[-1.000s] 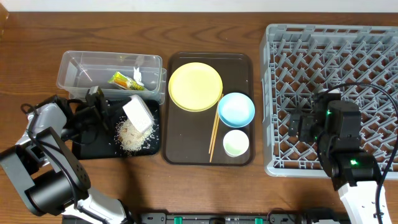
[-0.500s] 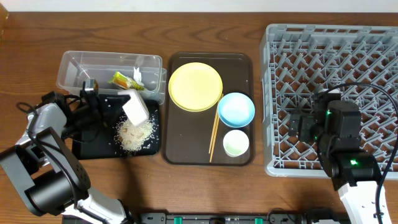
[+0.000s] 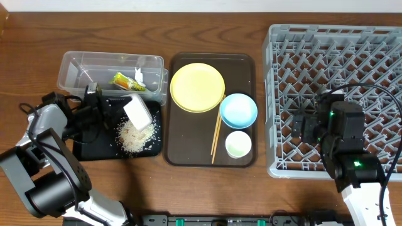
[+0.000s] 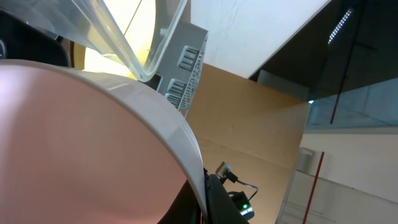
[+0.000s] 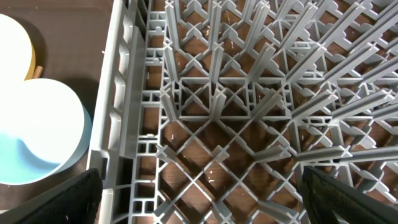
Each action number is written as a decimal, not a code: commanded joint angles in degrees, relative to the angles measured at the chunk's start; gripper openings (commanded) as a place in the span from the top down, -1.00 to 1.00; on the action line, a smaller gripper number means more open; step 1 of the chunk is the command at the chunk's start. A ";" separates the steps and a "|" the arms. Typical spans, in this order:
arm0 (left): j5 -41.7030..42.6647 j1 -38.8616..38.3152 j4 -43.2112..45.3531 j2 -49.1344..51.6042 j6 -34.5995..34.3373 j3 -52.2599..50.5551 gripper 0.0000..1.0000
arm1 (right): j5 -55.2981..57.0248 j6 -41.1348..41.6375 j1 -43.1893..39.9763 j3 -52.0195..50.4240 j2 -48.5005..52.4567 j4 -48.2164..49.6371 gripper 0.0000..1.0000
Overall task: Sort waste into correct bins and load items into the dishwasher rack
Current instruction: 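Tip the rice bowl over the black tray to dump the rice, then set the emptied white bowl back on the brown tray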
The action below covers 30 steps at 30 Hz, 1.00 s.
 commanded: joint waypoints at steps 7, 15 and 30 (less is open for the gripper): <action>-16.74 -6.01 0.90 -8.76 1.38 -0.15 0.88 | 0.02 0.74 0.31 1.16 0.02 -0.07 -0.99; -14.16 -6.10 4.85 -12.55 -6.91 -0.15 0.86 | 0.02 0.74 0.31 1.16 0.02 -0.11 -0.99; -45.99 -29.86 7.50 -19.21 -2.67 1.27 0.88 | 0.02 0.74 0.31 1.18 0.02 -0.07 -0.99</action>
